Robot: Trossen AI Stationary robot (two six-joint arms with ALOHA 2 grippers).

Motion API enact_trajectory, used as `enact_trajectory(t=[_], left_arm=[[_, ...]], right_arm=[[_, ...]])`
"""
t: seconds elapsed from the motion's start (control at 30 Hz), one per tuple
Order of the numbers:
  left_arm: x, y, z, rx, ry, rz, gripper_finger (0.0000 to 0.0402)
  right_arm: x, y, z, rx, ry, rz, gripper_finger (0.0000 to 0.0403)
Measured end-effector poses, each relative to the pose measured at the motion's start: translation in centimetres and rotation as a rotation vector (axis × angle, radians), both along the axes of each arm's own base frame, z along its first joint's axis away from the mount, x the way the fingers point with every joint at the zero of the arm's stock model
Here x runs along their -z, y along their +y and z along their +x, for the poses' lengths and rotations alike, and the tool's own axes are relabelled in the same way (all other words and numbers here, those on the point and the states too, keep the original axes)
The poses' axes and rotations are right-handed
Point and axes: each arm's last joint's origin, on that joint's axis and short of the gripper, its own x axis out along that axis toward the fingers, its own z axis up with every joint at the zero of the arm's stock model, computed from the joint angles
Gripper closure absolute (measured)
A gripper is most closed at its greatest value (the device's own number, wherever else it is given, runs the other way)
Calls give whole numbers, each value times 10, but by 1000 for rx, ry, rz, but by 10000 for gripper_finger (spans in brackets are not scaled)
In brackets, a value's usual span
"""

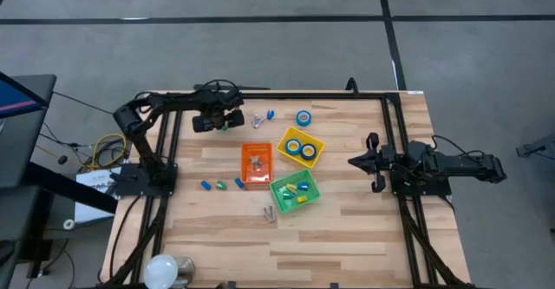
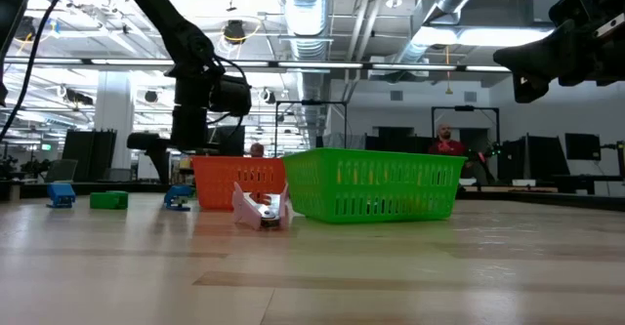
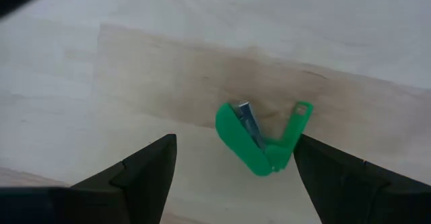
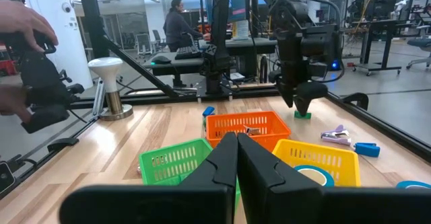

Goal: Pick and place Stapler, Stapler remover, tape
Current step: Put the green stapler into the green bin

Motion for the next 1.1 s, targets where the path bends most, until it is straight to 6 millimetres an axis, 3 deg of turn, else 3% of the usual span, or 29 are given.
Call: enact_trajectory(t=[0.3, 1.1], left_arm=[[1, 2, 0, -1, -8, 30, 121], [6, -1, -1, 10, -15, 13, 267]], right_arm=[[0, 0, 0, 0, 0, 0, 402], [0, 0, 0, 0, 0, 0, 402]])
